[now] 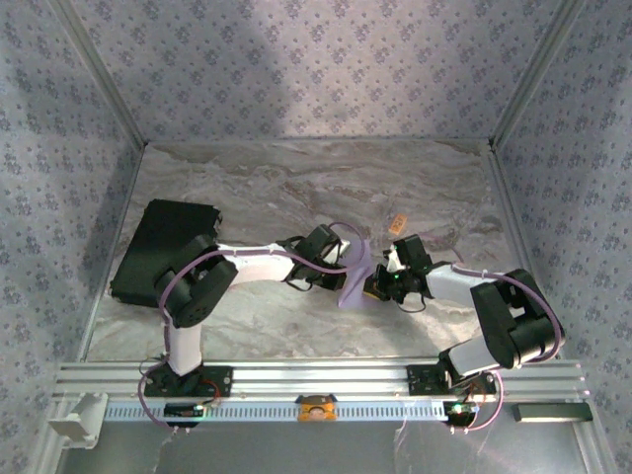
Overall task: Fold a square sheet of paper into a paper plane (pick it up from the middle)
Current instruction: Fold the triangle a second time at the center of the table.
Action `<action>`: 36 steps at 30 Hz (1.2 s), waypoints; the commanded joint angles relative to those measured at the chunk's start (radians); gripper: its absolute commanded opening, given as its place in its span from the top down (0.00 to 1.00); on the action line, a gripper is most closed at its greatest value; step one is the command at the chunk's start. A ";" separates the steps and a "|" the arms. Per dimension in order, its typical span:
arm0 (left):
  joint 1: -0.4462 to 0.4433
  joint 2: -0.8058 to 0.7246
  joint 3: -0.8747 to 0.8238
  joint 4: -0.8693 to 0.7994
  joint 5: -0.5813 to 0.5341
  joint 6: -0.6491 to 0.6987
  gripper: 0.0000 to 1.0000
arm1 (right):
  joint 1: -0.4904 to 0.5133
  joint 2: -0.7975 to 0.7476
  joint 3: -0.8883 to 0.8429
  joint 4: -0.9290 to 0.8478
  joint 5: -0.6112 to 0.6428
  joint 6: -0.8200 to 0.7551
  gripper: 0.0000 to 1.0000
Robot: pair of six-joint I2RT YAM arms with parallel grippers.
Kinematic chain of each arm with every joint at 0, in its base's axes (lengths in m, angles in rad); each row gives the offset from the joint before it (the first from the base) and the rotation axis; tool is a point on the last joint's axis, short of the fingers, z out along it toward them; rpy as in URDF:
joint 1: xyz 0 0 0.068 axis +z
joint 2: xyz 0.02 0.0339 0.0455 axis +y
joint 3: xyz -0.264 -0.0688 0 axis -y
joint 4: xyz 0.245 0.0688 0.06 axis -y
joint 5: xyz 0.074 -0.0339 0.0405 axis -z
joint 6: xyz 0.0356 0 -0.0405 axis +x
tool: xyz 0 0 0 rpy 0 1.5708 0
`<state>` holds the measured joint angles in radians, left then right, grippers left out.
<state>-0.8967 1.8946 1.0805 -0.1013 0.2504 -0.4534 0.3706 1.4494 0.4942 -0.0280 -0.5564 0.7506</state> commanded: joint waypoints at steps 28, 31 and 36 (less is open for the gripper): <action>0.013 0.032 0.041 -0.032 0.009 0.039 0.98 | -0.013 0.019 -0.005 -0.049 0.013 -0.024 0.98; 0.012 0.038 0.042 -0.038 0.008 0.039 0.98 | -0.013 0.020 -0.005 -0.049 0.013 -0.024 0.98; 0.013 0.050 0.052 -0.053 0.007 0.038 0.99 | -0.014 0.019 -0.005 -0.048 0.013 -0.023 0.98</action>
<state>-0.8898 1.9182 1.1122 -0.1127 0.2619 -0.4274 0.3641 1.4494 0.4942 -0.0307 -0.5610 0.7429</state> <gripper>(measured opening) 0.043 0.062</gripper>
